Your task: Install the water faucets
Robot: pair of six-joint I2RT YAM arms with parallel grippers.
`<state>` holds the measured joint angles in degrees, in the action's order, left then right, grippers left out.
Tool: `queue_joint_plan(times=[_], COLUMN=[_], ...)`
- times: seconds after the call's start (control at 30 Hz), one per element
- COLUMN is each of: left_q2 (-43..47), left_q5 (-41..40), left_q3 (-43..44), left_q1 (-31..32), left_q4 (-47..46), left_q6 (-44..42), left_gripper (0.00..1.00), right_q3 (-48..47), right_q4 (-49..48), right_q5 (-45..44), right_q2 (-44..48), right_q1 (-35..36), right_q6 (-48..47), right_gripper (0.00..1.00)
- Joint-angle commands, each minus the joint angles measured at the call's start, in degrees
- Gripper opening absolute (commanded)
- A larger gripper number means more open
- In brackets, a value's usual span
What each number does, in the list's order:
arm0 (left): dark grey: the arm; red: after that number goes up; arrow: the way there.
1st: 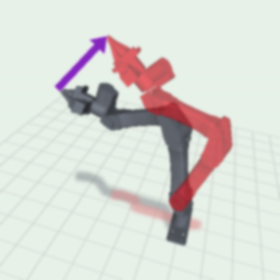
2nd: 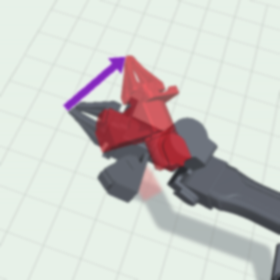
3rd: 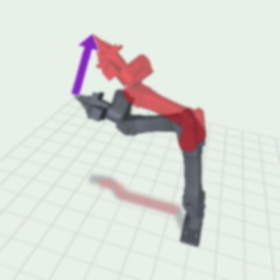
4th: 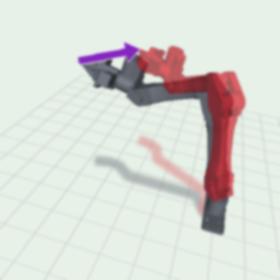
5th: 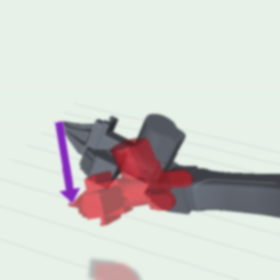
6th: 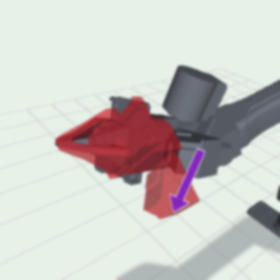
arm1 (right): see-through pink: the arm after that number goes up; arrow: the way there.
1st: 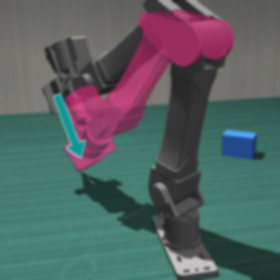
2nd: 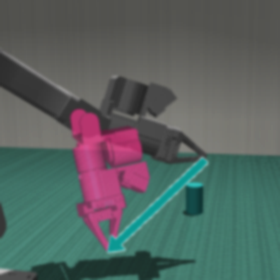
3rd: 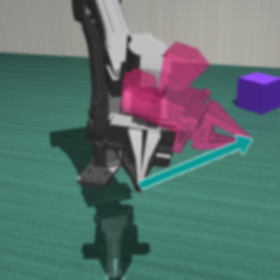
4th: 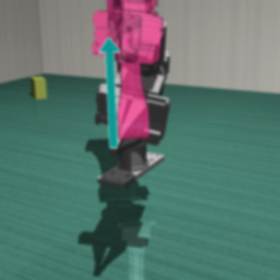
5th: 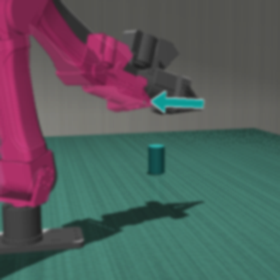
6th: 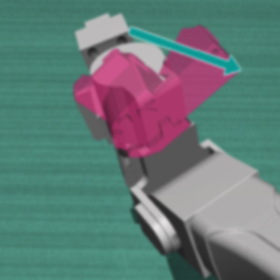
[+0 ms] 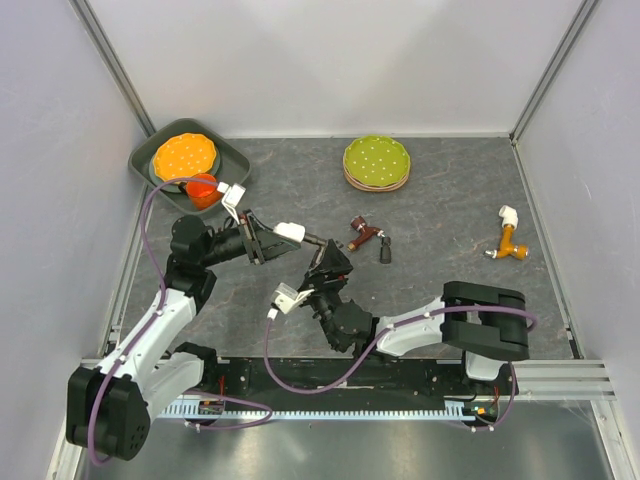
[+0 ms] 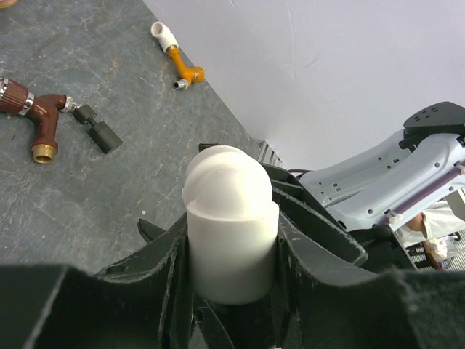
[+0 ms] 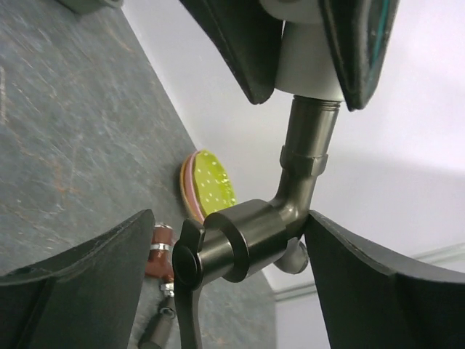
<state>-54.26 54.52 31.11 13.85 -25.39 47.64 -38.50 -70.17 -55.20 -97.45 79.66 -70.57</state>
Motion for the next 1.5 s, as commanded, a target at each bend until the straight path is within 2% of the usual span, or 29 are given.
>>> queue_joint_plan(times=[0.0,0.03,0.1,0.13,0.23,0.33,0.4,0.43,0.53,0.57,0.7,0.77,0.97,1.17,1.23,1.47], left_q2=[0.30,0.21,0.21,0.21,0.38,0.47,0.56,0.56,0.65,0.82,0.91,1.09,1.70,2.58,2.93,3.90], left_q5=[2.17,2.25,2.34,2.52,2.61,2.61,2.96,3.05,3.31,3.66,4.98,5.94,9.37,11.48,11.48,11.66], left_q3=[2.81,2.81,2.81,2.81,2.81,2.90,3.08,3.16,3.43,3.51,3.87,3.96,3.95,4.31,4.66,6.50], left_q1=[-0.31,-0.31,-0.31,-0.31,-0.31,-0.31,-0.31,-0.31,-0.31,-0.31,-0.22,-0.05,1.71,3.55,3.99,5.66], left_q4=[-3.09,-3.18,-3.27,-3.27,-3.35,-3.18,-2.92,-2.83,-2.04,-1.95,-1.86,-2.38,-4.76,-4.50,-2.92,4.81], left_q6=[1.32,1.32,1.32,1.23,0.97,0.44,0.00,-0.26,-1.40,-1.67,-2.55,-2.81,-3.43,-5.62,-7.03,-14.66], left_gripper=[0.02,0.02,0.02,0.02,0.02,0.02,0.02,0.02,0.02,0.02,0.02,0.02,0.02,0.02,0.02,0.02], right_q3=[-3.51,-3.77,-3.95,-3.95,-3.60,-2.90,-2.46,-2.46,-4.38,-6.83,-10.27,-12.72,-15.90,-18.53,-19.15,-22.05], right_q4=[-20.78,-21.06,-21.06,-20.71,-17.64,-10.97,-2.72,0.70,21.41,34.01,49.32,55.72,62.43,66.55,67.71,68.94], right_q5=[-2.55,-2.72,-2.72,-2.72,-2.81,-2.20,-0.62,0.17,6.92,14.00,29.14,32.95,47.18,62.37,66.43,88.84], right_q2=[-3.53,-3.62,-3.19,-2.75,-0.38,3.83,8.92,10.94,20.78,25.77,33.72,35.13,34.44,33.47,33.38,30.13], right_q1=[0.15,0.23,0.23,0.23,0.15,0.23,0.15,-0.03,-1.87,-4.40,-12.67,-17.14,-25.24,-33.23,-35.96,-48.61], right_q6=[-9.93,-10.12,-9.77,-8.98,-6.09,-0.40,4.27,9.86,21.92,31.79,46.20,50.93,58.87,65.28,67.39,76.96], right_gripper=[0.85,0.76,0.65,0.55,0.44,0.40,0.36,0.34,0.30,0.30,0.25,0.24,0.15,0.13,0.13,0.08])
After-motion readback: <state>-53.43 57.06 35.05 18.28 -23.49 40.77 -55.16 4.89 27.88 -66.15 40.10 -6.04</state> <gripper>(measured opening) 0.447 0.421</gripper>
